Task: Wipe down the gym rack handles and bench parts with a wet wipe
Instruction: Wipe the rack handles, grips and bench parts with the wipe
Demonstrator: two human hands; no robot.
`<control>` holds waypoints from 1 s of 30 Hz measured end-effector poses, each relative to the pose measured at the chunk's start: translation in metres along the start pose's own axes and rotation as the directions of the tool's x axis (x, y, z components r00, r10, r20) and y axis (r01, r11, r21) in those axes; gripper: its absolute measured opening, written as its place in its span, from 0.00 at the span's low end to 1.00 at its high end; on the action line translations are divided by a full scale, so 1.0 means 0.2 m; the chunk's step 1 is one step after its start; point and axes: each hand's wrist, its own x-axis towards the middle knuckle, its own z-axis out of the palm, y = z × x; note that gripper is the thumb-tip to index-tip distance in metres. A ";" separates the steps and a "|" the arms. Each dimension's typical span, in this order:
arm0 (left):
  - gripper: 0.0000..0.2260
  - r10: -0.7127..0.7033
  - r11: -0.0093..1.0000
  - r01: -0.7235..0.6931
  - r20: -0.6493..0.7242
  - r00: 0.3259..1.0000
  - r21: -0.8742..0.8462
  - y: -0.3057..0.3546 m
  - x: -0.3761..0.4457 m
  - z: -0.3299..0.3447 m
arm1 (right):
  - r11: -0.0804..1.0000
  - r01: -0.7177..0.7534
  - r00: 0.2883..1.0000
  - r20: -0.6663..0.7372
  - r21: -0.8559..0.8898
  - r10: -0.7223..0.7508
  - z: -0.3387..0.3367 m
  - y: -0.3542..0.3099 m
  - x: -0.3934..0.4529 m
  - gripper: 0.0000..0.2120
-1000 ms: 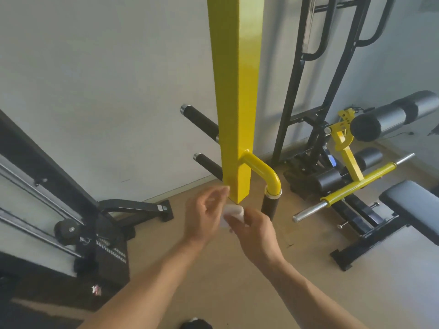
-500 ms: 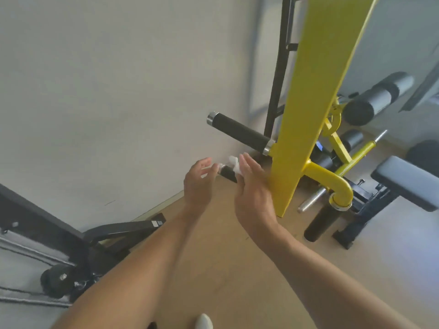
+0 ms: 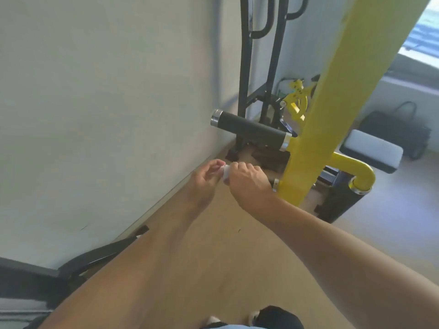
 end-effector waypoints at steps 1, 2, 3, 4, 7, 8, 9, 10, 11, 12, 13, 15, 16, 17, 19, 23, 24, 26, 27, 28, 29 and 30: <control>0.04 -0.003 1.000 0.003 0.007 1.000 -0.020 -0.01 0.00 0.00 | 0.998 0.004 1.000 -0.021 -0.057 -0.005 0.00 0.00 0.00 0.12; 0.04 -0.003 0.999 0.003 0.007 1.000 -0.044 -0.02 0.00 0.00 | 0.986 -0.004 0.999 -0.044 -0.164 -0.003 0.00 0.00 -0.01 0.10; 0.04 0.001 0.997 0.000 0.011 1.000 -0.071 -0.02 0.00 0.00 | 0.961 -0.039 0.999 0.003 -0.275 0.041 -0.02 0.00 -0.03 0.09; 0.05 -0.003 0.995 0.005 0.021 1.000 -0.102 -0.02 0.00 0.00 | 0.922 -0.076 0.992 0.063 -0.379 0.108 -0.03 0.02 -0.06 0.09; 0.05 -0.019 0.982 0.027 0.046 0.999 -0.185 -0.04 0.00 0.00 | 0.766 -0.066 0.959 0.171 -0.640 0.226 -0.10 0.08 -0.13 0.10; 0.05 -0.016 0.979 0.024 0.045 0.999 -0.201 -0.04 0.00 0.00 | 0.762 -0.045 0.965 0.168 -0.646 0.200 -0.10 0.08 -0.13 0.09; 0.05 -0.011 0.977 0.020 0.042 0.999 -0.212 -0.04 0.01 0.00 | 0.800 -0.033 0.976 0.151 -0.599 0.154 -0.10 0.08 -0.11 0.09; 0.05 -0.003 0.976 0.012 0.041 0.999 -0.219 -0.03 0.01 0.00 | 0.861 -0.015 0.988 0.127 -0.509 0.093 -0.08 0.05 -0.08 0.09; 0.05 0.007 0.976 0.001 0.040 0.999 -0.216 -0.03 0.01 0.00 | 0.914 0.012 0.995 0.096 -0.405 0.030 -0.05 0.02 -0.05 0.09; 0.05 0.020 0.978 -0.012 0.039 0.999 -0.210 -0.03 0.01 0.00 | 0.951 0.040 0.998 0.053 -0.306 -0.025 -0.02 0.00 -0.03 0.10; 0.04 0.032 0.979 -0.025 0.034 0.999 -0.202 -0.03 0.00 0.00 | 0.967 0.051 0.999 0.027 -0.248 -0.046 0.01 -0.02 -0.01 0.10; 0.04 0.041 0.981 -0.036 0.023 0.999 -0.190 -0.03 0.01 0.00 | 0.953 0.010 0.999 0.043 -0.302 0.003 0.00 -0.03 0.00 0.10; 0.04 0.038 0.982 -0.033 0.021 0.999 -0.189 -0.04 0.01 0.00 | 0.908 -0.021 0.995 0.082 -0.418 0.061 -0.02 -0.01 -0.02 0.11; 0.04 0.032 0.981 -0.028 0.020 0.999 -0.192 -0.05 0.01 0.00 | 0.832 -0.030 0.983 0.134 -0.555 0.125 -0.06 0.02 -0.05 0.11; 0.04 0.028 0.978 -0.026 0.007 1.000 -0.206 -0.05 0.01 0.01 | 0.657 0.061 0.953 0.240 -0.751 0.187 -0.12 0.06 -0.13 0.13; 0.05 0.029 0.976 -0.031 -0.011 1.000 -0.213 -0.04 0.01 0.02 | 0.747 0.094 0.968 0.236 -0.658 0.086 -0.13 0.05 -0.09 0.10; 0.05 0.025 0.977 -0.024 0.003 1.000 -0.213 -0.03 0.01 0.02 | 0.833 0.065 0.984 0.173 -0.550 0.037 -0.10 0.02 -0.05 0.10; 0.04 0.036 0.984 -0.030 0.030 0.999 -0.178 -0.03 0.02 0.02 | 0.947 0.072 0.996 0.077 -0.314 -0.050 -0.03 -0.03 0.01 0.10; 0.04 0.045 0.988 -0.040 0.035 0.998 -0.152 -0.03 0.02 0.01 | 0.968 0.082 0.996 0.058 -0.237 -0.070 0.00 -0.04 0.02 0.10; 0.04 0.053 0.989 -0.047 0.037 0.998 -0.138 -0.03 0.02 0.01 | 0.972 0.086 0.995 0.062 -0.219 -0.074 -0.01 -0.03 0.03 0.10; 0.04 0.050 0.990 -0.045 0.037 0.998 -0.136 -0.04 0.02 0.00 | 0.964 0.089 0.994 0.082 -0.252 -0.070 -0.02 0.00 0.02 0.11; 0.05 0.040 0.988 -0.033 0.040 0.998 -0.153 -0.04 0.02 0.00 | 0.936 0.094 0.991 0.119 -0.338 -0.056 -0.05 0.04 -0.02 0.11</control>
